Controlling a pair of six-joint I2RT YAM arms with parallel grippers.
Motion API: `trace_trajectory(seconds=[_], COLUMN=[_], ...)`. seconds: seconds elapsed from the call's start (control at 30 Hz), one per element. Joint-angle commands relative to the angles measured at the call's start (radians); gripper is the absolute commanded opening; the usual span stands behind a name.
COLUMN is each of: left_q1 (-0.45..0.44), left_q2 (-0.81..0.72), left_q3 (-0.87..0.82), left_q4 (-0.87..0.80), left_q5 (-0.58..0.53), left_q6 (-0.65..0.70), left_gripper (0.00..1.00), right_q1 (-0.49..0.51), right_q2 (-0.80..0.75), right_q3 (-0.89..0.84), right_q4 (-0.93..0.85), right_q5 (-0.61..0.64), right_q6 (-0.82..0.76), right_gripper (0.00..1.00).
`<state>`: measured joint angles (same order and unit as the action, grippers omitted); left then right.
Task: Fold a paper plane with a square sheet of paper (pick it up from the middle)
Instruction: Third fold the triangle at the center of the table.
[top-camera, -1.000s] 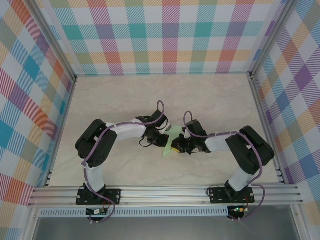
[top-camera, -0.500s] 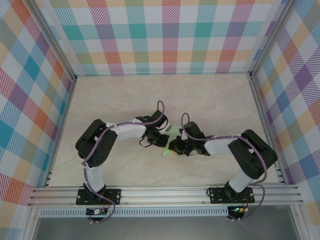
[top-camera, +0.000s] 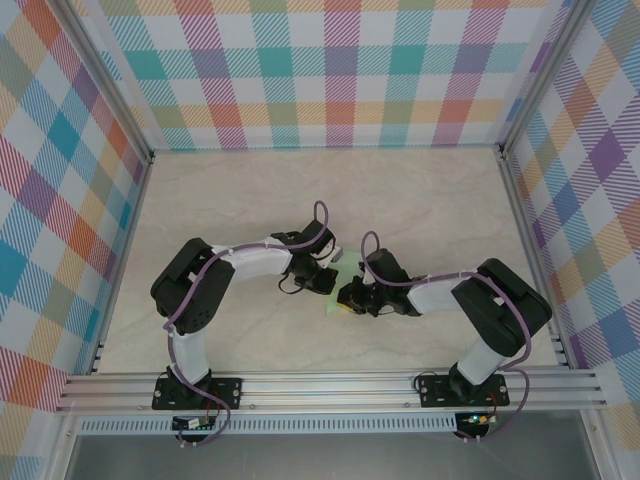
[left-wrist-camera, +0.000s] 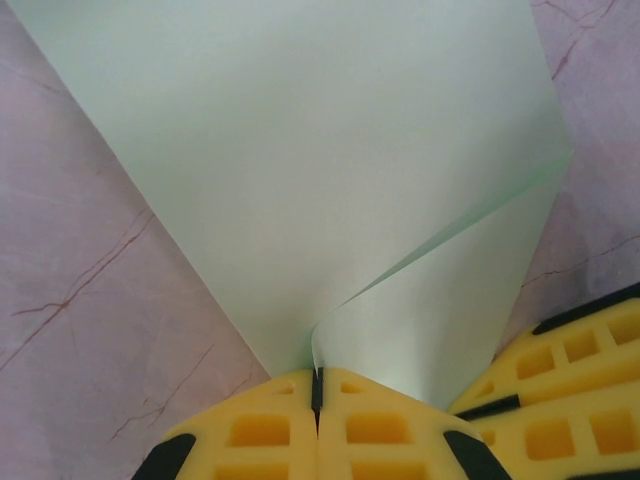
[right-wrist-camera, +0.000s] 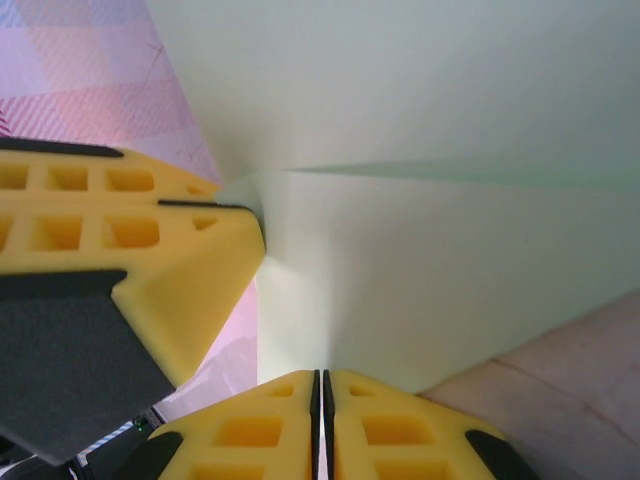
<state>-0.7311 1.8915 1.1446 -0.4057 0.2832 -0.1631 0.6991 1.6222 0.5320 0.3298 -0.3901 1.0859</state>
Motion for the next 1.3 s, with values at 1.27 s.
trace_trajectory(seconds=[1.27], left_q1=[-0.002], left_q2=[0.134], left_q3=[-0.048], left_q4=[-0.017], left_q5=[-0.053], left_q6=[0.02], left_gripper=[0.0], right_q1=[0.103], right_q2=[0.041], right_q3=[-0.028], right_q4=[0.134], right_q5=[0.069], right_q6=[0.066], right_gripper=[0.12])
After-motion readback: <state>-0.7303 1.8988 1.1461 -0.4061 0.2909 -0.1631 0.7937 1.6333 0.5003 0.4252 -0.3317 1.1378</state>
